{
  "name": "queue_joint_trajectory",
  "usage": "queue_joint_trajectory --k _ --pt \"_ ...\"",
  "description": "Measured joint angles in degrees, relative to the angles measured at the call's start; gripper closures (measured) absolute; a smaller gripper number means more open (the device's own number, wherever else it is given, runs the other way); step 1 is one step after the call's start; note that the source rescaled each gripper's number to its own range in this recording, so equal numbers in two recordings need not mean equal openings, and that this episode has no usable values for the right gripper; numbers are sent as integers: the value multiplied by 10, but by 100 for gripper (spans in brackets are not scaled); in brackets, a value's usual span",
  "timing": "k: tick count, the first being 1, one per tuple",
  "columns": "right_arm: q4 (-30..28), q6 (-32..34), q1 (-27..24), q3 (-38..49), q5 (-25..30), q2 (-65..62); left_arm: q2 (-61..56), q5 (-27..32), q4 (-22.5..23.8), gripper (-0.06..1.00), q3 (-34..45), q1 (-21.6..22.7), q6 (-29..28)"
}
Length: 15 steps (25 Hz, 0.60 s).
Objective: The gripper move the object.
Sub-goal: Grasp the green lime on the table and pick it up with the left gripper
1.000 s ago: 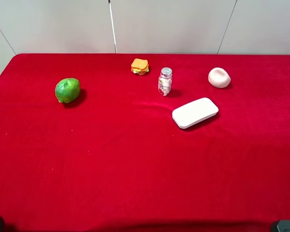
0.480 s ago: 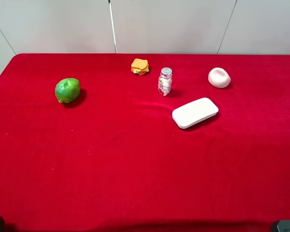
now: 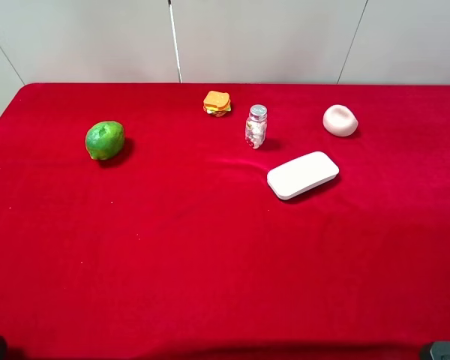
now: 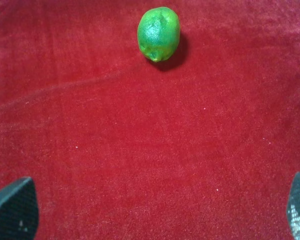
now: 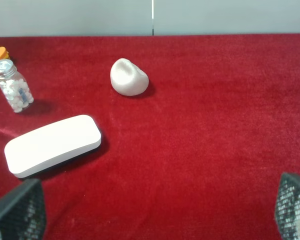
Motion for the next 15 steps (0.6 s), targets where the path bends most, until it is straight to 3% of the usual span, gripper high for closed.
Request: queue_joint_trajectory --k 7,15 --pt "0 0 0 0 0 0 13 -5 1 -5 -15 0 0" --pt "0 0 0 0 -1 0 143 -30 13 -3 -59 0 0"
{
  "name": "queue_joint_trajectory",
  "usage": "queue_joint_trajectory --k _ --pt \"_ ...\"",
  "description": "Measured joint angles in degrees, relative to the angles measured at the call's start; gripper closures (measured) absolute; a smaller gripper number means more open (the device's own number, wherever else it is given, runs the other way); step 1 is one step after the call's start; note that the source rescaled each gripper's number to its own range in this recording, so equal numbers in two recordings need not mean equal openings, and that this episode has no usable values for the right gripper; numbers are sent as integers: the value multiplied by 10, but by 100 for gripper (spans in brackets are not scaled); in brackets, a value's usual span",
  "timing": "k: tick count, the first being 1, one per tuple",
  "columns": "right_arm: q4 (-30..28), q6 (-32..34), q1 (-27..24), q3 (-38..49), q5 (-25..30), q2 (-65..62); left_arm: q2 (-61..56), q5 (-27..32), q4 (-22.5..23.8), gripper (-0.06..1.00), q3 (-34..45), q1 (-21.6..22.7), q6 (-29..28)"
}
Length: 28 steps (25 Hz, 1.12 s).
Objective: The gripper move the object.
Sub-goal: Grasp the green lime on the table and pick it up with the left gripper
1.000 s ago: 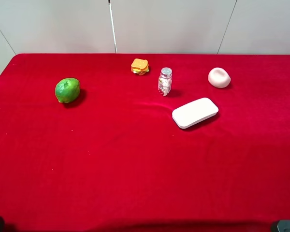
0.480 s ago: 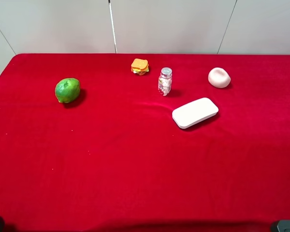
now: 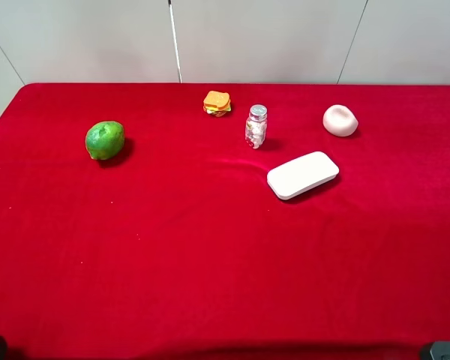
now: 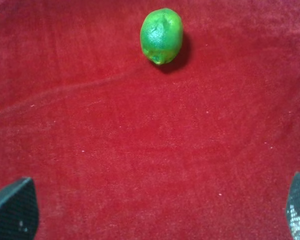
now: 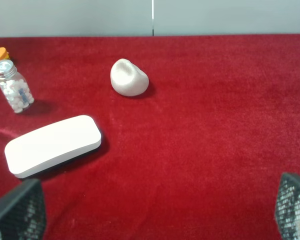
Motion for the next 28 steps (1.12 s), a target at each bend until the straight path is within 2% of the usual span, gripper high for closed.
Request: queue_joint_trajectory --k 7,12,23,28 --pt "0 0 0 0 0 0 127 -80 40 -3 -7 0 1" --pt "0 0 0 0 0 0 207 -166 66 -3 -7 0 1" --pt "0 0 0 0 1 0 373 -325 74 -1 -7 0 2" --pt "0 0 0 0 1 0 443 -385 74 -1 -7 0 -31"
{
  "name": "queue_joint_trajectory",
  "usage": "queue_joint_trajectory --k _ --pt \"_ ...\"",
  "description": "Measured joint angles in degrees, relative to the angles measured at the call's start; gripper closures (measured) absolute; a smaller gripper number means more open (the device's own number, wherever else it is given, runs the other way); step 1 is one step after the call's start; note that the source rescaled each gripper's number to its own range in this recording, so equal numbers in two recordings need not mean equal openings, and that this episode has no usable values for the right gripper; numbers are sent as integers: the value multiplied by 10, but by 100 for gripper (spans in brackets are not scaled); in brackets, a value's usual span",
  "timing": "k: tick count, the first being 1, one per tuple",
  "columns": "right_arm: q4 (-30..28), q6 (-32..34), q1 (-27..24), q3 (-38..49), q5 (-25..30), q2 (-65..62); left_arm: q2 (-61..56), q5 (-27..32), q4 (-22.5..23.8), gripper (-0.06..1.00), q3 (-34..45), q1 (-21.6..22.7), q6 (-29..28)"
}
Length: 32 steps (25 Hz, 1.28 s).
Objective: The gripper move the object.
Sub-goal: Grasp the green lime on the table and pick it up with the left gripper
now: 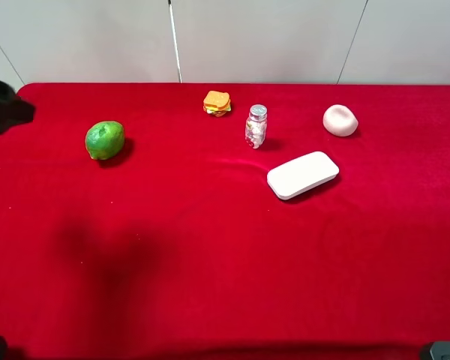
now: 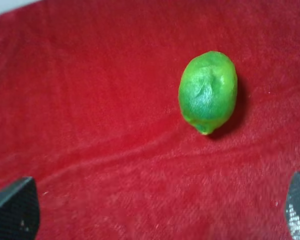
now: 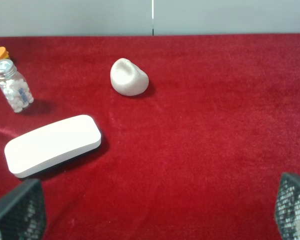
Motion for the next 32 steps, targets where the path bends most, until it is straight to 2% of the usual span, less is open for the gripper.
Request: queue_joint_trajectory --k 6,23,32 --pt "0 0 0 0 0 0 81 -91 0 -1 0 0 -25" --pt "0 0 0 0 -1 0 308 -299 0 -1 0 1 -28" --pt "0 0 0 0 -1 0 382 -377 0 -1 -1 1 -29"
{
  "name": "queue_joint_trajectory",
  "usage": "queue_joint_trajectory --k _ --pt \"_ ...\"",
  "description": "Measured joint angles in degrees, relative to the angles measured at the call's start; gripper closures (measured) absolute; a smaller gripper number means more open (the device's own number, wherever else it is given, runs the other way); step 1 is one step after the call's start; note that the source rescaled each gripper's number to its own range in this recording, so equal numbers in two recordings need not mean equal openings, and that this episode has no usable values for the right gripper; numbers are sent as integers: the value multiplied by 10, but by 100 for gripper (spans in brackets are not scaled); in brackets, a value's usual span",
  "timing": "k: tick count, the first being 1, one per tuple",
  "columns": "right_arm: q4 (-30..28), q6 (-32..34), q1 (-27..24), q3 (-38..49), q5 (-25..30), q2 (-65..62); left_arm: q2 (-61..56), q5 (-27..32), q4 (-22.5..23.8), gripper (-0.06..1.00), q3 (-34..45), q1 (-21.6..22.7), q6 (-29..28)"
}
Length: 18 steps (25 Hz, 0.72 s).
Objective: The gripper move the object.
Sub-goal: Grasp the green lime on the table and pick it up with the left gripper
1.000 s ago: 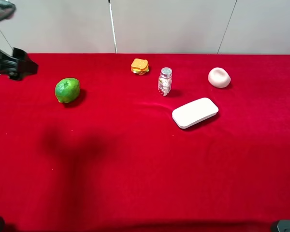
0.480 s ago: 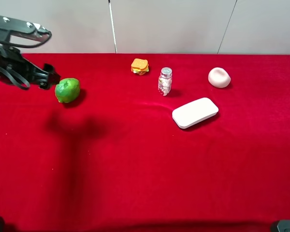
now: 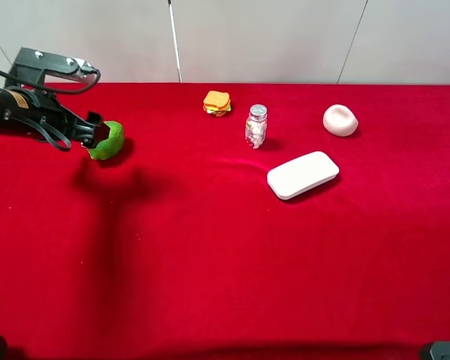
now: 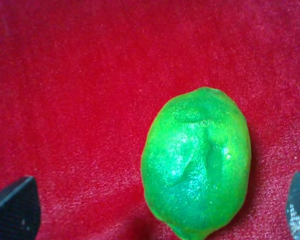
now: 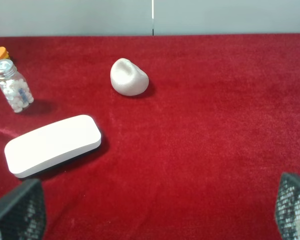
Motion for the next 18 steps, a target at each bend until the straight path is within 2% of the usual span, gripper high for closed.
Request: queue_joint_trajectory --k 6,18 --pt "0 0 0 0 0 0 42 -50 0 -1 -1 0 0" --pt "0 0 0 0 1 0 120 -65 0 -1 -54 0 0"
